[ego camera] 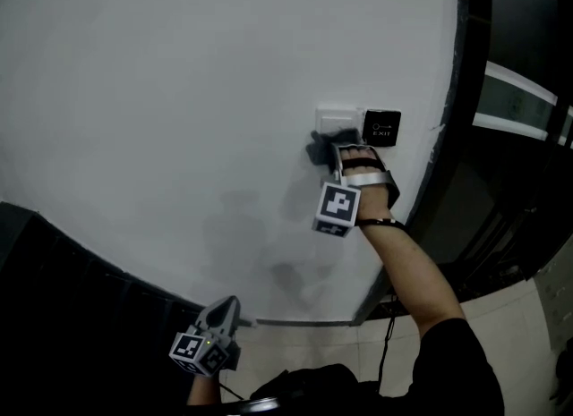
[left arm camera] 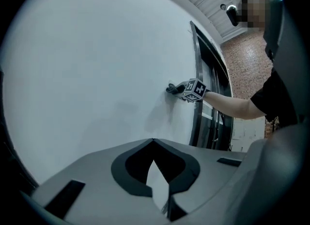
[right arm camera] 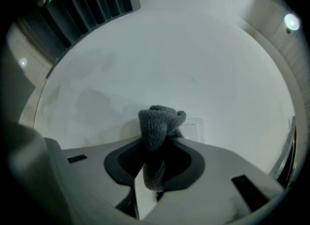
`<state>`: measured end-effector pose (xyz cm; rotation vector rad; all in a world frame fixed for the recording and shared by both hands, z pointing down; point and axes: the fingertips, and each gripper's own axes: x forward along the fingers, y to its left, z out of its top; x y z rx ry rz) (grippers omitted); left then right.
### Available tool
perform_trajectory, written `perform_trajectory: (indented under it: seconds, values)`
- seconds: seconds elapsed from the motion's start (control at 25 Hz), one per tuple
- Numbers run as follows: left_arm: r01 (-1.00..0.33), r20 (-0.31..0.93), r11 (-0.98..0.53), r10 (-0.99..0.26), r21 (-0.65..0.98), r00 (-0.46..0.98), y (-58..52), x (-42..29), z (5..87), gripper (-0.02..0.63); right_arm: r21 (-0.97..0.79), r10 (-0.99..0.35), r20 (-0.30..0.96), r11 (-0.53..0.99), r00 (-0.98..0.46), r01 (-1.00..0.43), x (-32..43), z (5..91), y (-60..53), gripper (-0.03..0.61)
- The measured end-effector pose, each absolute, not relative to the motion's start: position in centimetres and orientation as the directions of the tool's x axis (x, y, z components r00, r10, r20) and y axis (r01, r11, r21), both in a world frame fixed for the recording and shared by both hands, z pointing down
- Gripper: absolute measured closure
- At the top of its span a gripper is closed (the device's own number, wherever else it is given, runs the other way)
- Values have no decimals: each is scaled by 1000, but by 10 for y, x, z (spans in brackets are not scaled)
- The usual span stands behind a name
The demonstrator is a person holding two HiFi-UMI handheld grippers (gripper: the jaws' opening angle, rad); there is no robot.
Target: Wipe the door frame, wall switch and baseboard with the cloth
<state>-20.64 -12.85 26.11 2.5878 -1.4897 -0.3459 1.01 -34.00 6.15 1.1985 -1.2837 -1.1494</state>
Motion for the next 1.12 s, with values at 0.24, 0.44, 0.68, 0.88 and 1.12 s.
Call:
perform_trajectory:
  seconds: [0.24,0.44,0.68,0.88,1.12]
  values:
    - [-826,-140,-510,-860,241,491,-123,-197,262,623,989,-991,133,135,-27,-55,9,87,-345,484]
    - [-837,-108,-489,-872,245,478,-118,-194,269,623,988,-987,128,135,-97,-77,2,84,-329,483]
    - [-833,-121,-492,-870,253,478,-125,-195,268,623,989,-990,-102,-91,-101,-113,13,-18,-312,483]
    - [-800,-155,-522,-853,297,499,-129,-185,268,623,986,-996,-86,-83,-20,-144,14,-60,-319,483]
    - [-793,-151,-532,-846,298,511,-129,-175,274,623,1000,-997,-11,-12,74,-16,19,-9,-345,483]
